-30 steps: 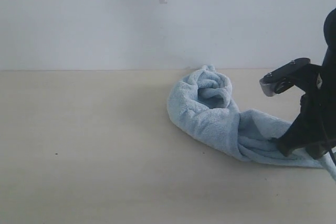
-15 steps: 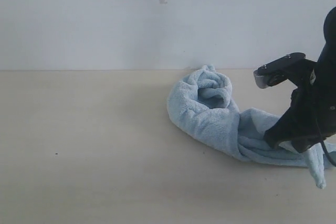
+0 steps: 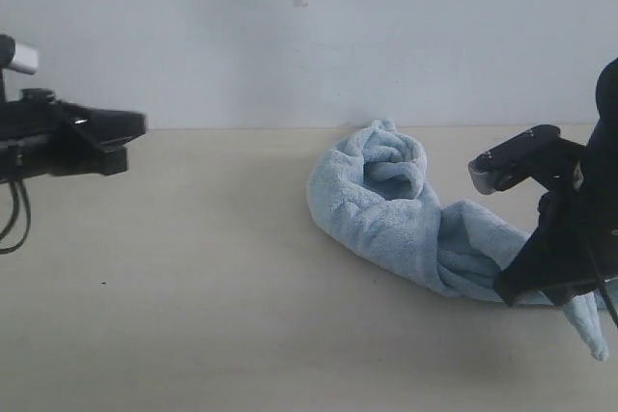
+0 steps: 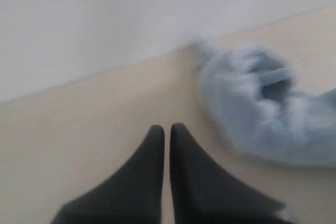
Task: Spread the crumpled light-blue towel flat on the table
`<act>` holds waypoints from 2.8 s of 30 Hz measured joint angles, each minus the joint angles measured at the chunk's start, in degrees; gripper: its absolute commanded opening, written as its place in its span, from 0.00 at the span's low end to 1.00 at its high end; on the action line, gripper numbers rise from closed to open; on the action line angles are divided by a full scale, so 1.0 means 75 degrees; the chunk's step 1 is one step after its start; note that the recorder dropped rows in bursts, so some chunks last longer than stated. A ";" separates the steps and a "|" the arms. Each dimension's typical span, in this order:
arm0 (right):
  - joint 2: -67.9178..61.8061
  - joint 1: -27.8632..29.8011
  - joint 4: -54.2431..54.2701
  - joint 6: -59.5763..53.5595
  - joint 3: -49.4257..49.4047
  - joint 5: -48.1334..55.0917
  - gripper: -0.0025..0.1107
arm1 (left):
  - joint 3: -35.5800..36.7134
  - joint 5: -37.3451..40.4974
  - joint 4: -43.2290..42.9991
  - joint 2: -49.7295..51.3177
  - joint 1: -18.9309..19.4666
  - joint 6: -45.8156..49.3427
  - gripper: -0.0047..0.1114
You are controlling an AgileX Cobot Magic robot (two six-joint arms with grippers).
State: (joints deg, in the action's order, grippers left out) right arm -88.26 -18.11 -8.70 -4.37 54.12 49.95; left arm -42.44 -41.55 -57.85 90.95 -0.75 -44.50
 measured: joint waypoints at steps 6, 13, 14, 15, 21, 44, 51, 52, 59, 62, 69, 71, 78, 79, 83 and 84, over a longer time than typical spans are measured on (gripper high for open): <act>0.0000 0.0000 -0.0016 0.0000 0.0000 -0.0032 0.02 | -0.1955 -0.1454 -0.1752 0.1545 -0.1072 -0.1710 0.07; 0.0000 0.0000 -0.0031 0.0106 0.0000 -0.0032 0.02 | -0.4237 0.0752 -0.4385 0.2855 -0.2481 -0.2307 0.07; 0.0000 0.0000 -0.0031 0.0200 0.0000 -0.0032 0.02 | -0.4515 0.1004 -0.4467 0.3004 -0.2648 -0.2174 0.07; 0.0000 0.0000 -0.0031 0.0297 0.0000 -0.0032 0.02 | -0.4733 0.1146 -0.4507 0.3124 -0.2760 -0.2037 0.07; 0.0000 0.0000 -0.0031 0.0626 0.0000 -0.0018 0.02 | -0.6138 0.1416 -0.4556 0.4135 -0.3106 -0.1121 0.07; 0.0000 0.0000 -0.0031 0.0789 -0.0016 -0.0262 0.02 | -0.8174 0.1693 -0.4818 0.6121 -0.3754 -0.2324 0.39; 0.0000 0.0000 -0.0031 0.0833 -0.0016 -0.0262 0.02 | -0.8187 0.2602 -0.5555 0.6121 -0.4181 -0.2833 0.39; 0.0000 0.0000 -0.0031 0.0845 -0.0016 -0.0262 0.02 | -0.8187 0.2787 -0.5570 0.6121 -0.4249 -0.2865 0.39; 0.0000 0.0000 -0.0031 0.0863 -0.0016 -0.0262 0.02 | -0.8187 0.3410 -0.5600 0.6121 -0.4329 -0.3546 0.39; 0.0000 0.0000 -0.0031 0.0863 -0.0016 -0.0233 0.02 | -0.8187 0.3625 -0.5614 0.6121 -0.4315 -0.3805 0.39; 0.0000 0.0000 -0.0031 0.0863 -0.0016 -0.0233 0.02 | -0.8187 0.3648 -0.5630 0.5881 -0.4202 -0.4401 0.39; 0.0000 0.0000 -0.0031 0.0863 -0.0016 -0.0218 0.02 | -0.8187 0.3404 -0.5630 0.5813 -0.4135 -0.4477 0.39; 0.0158 0.0000 -0.0104 0.0863 -0.0016 0.0713 0.02 | -0.7916 0.2498 -0.5616 0.5781 -0.3860 -0.4649 0.39; 0.0250 0.0000 -0.0152 0.0863 -0.0016 0.0995 0.02 | -0.7854 0.2450 -0.5616 0.5750 -0.3816 -0.4649 0.39; 0.0634 0.0000 -0.0414 0.0863 -0.0016 0.2196 0.02 | -0.7506 0.2392 -0.5616 0.5556 -0.3489 -0.4663 0.39; 0.0736 0.0000 -0.0468 0.0863 -0.0016 0.2376 0.02 | -0.7399 0.2321 -0.5616 0.5467 -0.3396 -0.4663 0.39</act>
State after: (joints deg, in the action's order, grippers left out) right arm -82.74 -18.11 -12.21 2.10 53.99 67.77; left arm -97.93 -24.14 -99.97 131.95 -26.21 -79.48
